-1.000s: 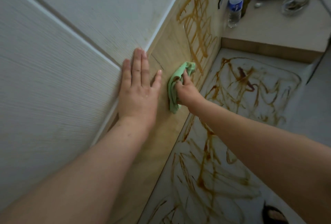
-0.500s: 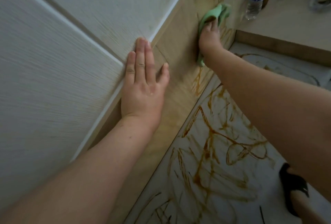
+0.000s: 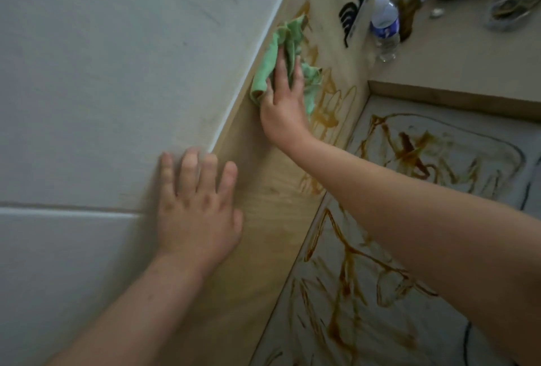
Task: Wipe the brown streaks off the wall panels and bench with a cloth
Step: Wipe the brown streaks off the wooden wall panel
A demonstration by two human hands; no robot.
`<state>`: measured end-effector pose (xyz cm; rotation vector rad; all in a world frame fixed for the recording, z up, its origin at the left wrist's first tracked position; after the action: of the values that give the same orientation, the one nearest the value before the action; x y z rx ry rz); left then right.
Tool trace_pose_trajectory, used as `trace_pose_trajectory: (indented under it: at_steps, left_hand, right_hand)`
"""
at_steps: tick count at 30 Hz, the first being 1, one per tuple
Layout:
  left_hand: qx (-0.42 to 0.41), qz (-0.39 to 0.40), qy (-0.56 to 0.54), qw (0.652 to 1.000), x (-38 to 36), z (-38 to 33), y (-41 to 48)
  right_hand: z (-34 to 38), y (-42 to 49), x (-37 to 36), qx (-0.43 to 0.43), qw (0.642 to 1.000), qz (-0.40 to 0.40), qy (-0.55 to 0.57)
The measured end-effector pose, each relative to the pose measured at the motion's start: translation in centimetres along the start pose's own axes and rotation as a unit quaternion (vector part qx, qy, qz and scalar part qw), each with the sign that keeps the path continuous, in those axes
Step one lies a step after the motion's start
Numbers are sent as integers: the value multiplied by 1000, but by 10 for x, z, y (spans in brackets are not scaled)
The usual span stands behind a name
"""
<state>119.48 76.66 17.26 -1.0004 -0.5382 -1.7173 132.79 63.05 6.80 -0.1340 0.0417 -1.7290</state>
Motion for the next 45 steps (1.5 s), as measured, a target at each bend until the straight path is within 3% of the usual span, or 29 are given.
trace_pose_trajectory:
  at_steps: [6,10,12,15,21,23,27,33,41,45]
  left_hand:
    - [-66,-58,80,993,37,-2,102]
    - [-79,-69,186,977,52,6,160]
    - [-97,-75,207,971,50,17,175]
    - [-125,-75,247,958,44,24,177]
    - [-137,-81,236,959,45,24,179]
    - [-138,-83,237,958,43,24,180]
    - [-144,-78,245,956,43,24,179]
    - [-137,-74,249,956,47,22,180]
    - [-137,-60,268,952,47,20,179]
    - [-134,-56,276,950,50,19,177]
  right_hand:
    - [-22,55,37,-152,988,26,-11]
    - [-19,13,27,-27,997,60,-38]
    - [-16,22,31,31,998,39,-46]
    - [-8,63,38,37,999,-24,-27]
    - [-23,89,32,-204,976,-59,54]
    - [-18,65,20,-161,985,-48,44]
    - [3,60,16,19,995,-93,39]
    - [-18,59,2,32,992,-123,20]
    - [-62,108,27,-133,984,-104,55]
    - [-115,93,22,-319,942,-53,93]
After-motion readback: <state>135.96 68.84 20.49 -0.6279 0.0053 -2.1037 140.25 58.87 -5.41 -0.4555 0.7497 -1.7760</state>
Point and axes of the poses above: each hand's wrist, its own y-axis towards the middle knuckle, its own x-axis out of the back of the hand, z = x × y, the point moved 1 cm from there along y, towards the middle knuckle, and after that the axes turned 5 degrees about -y, right-handed, at the moved point
